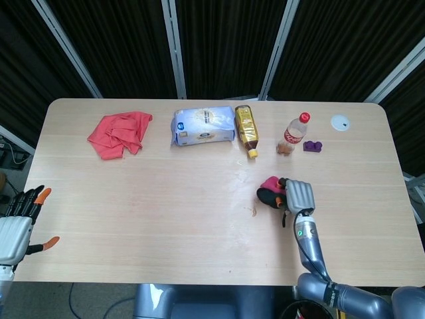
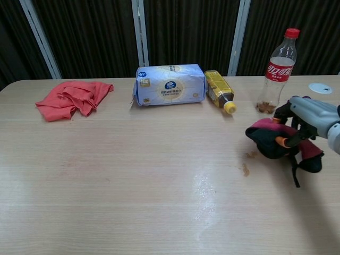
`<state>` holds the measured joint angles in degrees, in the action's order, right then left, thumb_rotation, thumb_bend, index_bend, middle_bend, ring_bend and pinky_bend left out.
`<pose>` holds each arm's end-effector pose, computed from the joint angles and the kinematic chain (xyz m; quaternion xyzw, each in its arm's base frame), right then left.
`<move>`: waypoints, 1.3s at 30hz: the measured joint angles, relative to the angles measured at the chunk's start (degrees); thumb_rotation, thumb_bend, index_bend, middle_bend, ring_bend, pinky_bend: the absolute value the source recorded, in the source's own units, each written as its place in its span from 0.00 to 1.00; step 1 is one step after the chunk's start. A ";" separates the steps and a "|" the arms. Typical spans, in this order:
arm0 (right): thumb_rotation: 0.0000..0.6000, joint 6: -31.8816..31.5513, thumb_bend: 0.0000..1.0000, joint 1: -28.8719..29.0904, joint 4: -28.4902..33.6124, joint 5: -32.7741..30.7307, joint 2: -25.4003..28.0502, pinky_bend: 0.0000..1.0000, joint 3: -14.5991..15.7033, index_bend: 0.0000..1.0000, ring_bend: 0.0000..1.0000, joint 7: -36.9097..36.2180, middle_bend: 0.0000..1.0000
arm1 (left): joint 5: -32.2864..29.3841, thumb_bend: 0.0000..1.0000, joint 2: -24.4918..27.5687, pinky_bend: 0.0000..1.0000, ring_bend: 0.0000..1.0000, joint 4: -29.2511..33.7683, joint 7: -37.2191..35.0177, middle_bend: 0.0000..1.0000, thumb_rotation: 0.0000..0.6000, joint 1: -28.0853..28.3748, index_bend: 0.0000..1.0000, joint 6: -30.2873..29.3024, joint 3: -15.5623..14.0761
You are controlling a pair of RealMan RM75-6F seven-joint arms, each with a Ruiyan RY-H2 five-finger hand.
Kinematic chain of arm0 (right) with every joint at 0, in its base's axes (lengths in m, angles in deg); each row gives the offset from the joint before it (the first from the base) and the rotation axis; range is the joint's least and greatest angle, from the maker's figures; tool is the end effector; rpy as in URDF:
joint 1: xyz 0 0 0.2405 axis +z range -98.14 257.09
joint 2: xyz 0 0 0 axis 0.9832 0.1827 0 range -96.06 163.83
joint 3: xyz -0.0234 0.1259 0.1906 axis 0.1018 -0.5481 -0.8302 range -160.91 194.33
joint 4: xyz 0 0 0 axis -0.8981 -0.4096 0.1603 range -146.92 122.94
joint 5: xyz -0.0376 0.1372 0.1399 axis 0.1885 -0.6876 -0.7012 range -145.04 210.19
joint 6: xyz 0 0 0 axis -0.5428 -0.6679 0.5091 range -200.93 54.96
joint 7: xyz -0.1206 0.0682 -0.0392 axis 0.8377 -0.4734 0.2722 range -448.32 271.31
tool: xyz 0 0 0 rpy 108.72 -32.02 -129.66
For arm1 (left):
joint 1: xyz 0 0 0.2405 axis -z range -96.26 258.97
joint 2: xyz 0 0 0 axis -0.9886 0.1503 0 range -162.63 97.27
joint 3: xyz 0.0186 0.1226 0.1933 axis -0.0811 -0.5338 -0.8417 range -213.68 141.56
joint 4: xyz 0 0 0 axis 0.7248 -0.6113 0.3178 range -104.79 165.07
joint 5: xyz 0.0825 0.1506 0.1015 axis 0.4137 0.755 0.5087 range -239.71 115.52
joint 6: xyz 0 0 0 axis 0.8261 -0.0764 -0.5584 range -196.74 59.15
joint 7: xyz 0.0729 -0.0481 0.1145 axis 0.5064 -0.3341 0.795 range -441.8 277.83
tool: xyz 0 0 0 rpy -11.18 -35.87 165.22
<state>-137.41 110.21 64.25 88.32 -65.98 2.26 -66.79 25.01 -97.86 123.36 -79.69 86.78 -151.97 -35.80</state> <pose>-0.1942 -0.3051 -0.0212 0.6016 -0.4897 0.3557 0.5213 -0.2796 0.1710 0.1387 -0.6196 -0.4002 -0.3697 0.5650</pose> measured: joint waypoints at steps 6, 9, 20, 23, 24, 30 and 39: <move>1.00 -1.29 0.42 0.34 9.23 4.13 -2.22 0.76 3.90 0.75 0.56 2.91 0.66 | -0.20 0.00 -0.05 0.00 0.00 -0.07 0.07 0.00 1.00 -0.04 0.00 0.02 0.03; 1.00 -1.59 0.43 0.47 9.66 5.12 -4.61 0.76 5.37 0.75 0.56 4.08 0.66 | -0.26 0.00 -0.05 0.00 0.00 -0.08 0.09 0.00 1.00 -0.03 0.00 0.04 0.06; 1.00 -0.37 0.42 0.92 -2.10 4.36 -9.01 0.76 5.63 0.75 0.56 5.30 0.66 | -0.61 0.00 0.06 0.00 0.00 0.19 -0.95 0.00 1.00 0.01 0.00 0.28 0.17; 1.00 0.26 0.43 1.13 -6.42 3.58 -9.47 0.76 4.43 0.75 0.56 4.92 0.66 | -0.56 0.00 0.07 0.00 0.00 0.21 -1.14 0.00 1.00 0.04 0.00 0.29 0.18; 1.00 0.53 0.42 1.21 -7.99 3.29 -9.56 0.76 3.91 0.75 0.56 4.69 0.66 | -0.55 0.00 0.05 0.00 0.00 0.19 -1.16 0.00 1.00 0.04 0.00 0.29 0.16; 1.00 1.64 0.42 1.34 -14.26 1.58 -8.31 0.76 1.16 0.75 0.56 3.86 0.66 | -0.34 0.00 0.06 0.00 0.00 0.27 -1.21 0.00 1.00 0.03 0.00 0.20 0.10; 1.00 2.85 0.43 0.54 -18.13 -2.48 -2.62 0.76 -2.50 0.75 0.56 4.33 0.66 | 0.20 0.00 0.07 0.00 0.00 0.43 -1.02 0.00 1.00 -0.01 0.00 -0.09 -0.06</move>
<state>-134.56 110.75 46.12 85.84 -68.60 -0.24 -62.46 25.21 -97.79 123.80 -80.71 86.76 -152.05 -35.86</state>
